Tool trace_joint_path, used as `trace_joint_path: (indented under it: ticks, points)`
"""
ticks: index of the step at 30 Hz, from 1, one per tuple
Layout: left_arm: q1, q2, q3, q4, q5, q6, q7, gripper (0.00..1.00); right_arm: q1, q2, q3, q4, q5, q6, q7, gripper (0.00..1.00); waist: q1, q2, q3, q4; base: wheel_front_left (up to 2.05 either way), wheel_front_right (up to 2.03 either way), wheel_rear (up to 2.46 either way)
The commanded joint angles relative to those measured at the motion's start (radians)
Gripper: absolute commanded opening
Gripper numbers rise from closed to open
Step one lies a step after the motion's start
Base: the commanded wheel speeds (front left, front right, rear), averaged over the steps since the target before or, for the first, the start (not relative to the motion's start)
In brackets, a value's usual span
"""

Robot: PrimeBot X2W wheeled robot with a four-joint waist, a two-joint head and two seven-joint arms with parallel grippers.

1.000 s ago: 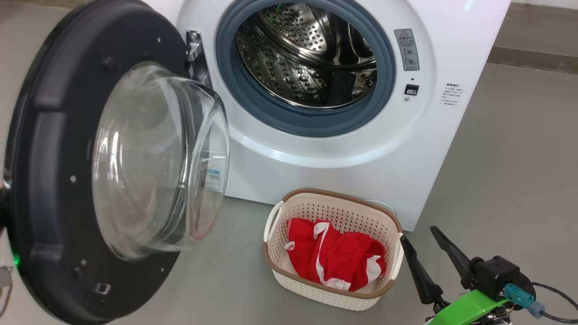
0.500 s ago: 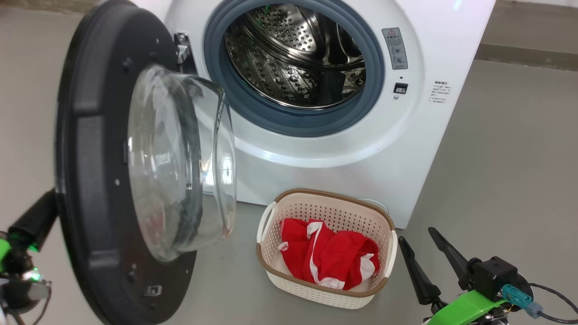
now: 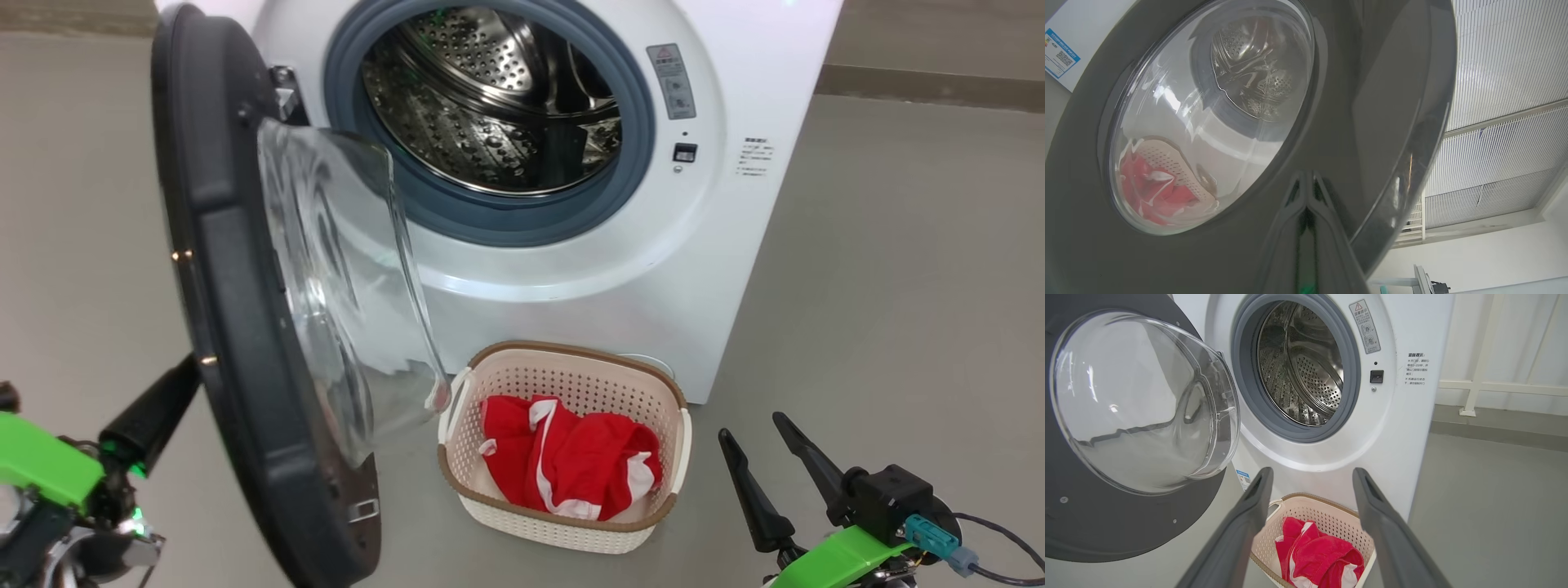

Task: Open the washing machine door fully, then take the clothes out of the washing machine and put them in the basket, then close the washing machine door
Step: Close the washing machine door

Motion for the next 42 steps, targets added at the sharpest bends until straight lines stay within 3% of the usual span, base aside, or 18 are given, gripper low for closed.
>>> trace_joint_path:
  ticks: [1, 17, 30, 31, 32, 33, 34, 39, 40, 42]
  points:
    - [-0.004, 0.01, 0.007, -0.042, -0.011, 0.002, 0.004, 0.0, -0.025, -0.006, 0.023, -0.02, 0.002, 0.005, -0.006, 1.0, 0.0, -0.0001, -0.001, -0.012, 0.0, 0.0, 0.0]
    - [0.006, 0.007, -0.084, -0.035, -0.069, 0.01, -0.067, 0.0, -0.029, -0.01, 0.033, -0.019, 0.008, 0.005, -0.006, 1.0, 0.0, -0.0001, 0.006, -0.089, 0.0, 0.0, 0.0]
    - [0.029, 0.007, -0.084, -0.035, -0.074, -0.006, -0.142, 0.0, -0.026, -0.007, 0.028, -0.019, 0.01, 0.005, -0.006, 1.0, 0.0, -0.0001, 0.003, -0.112, 0.0, 0.0, 0.0]
    - [0.032, 0.009, -0.08, -0.037, -0.061, -0.012, -0.159, 0.1, -0.025, -0.006, 0.027, -0.019, 0.01, 0.005, -0.006, 1.0, 0.0, -0.0001, 0.004, -0.112, 0.0, 0.0, 0.0]
    - [0.036, 0.012, -0.077, -0.04, -0.044, -0.023, -0.179, 0.42, -0.025, -0.005, 0.027, -0.02, 0.009, 0.005, -0.006, 1.0, 0.0, -0.0001, 0.004, -0.112, 0.0, 0.0, 0.0]
    - [0.039, 0.013, -0.073, -0.042, -0.029, -0.034, -0.199, 0.87, -0.024, -0.004, 0.027, -0.02, 0.009, 0.005, -0.006, 1.0, 0.0, -0.0001, 0.004, -0.111, 0.0, 0.0, 0.0]
    - [0.043, 0.013, -0.071, -0.045, -0.016, -0.047, -0.216, 1.0, -0.024, -0.003, 0.026, -0.021, 0.009, 0.005, -0.006, 1.0, 0.0, -0.0001, 0.005, -0.11, 0.0, 0.0, 0.0]
    - [0.069, 0.019, -0.071, -0.045, 0.063, -0.135, -0.317, 1.0, -0.022, 0.001, 0.023, -0.023, 0.009, 0.005, -0.006, 1.0, 0.0, -0.0001, 0.008, -0.102, 0.0, 0.0, 0.0]
    - [0.085, 0.032, -0.078, -0.043, 0.145, -0.19, -0.394, 1.0, -0.024, 0.001, 0.023, -0.023, 0.009, 0.005, -0.006, 1.0, 0.0, -0.0001, 0.009, -0.101, 0.0, 0.0, 0.0]
    - [0.114, 0.057, -0.106, -0.027, 0.271, -0.245, -0.482, 1.0, -0.027, 0.002, 0.021, -0.023, 0.01, 0.005, -0.006, 1.0, 0.0, -0.0001, 0.009, -0.099, 0.0, 0.0, 0.0]
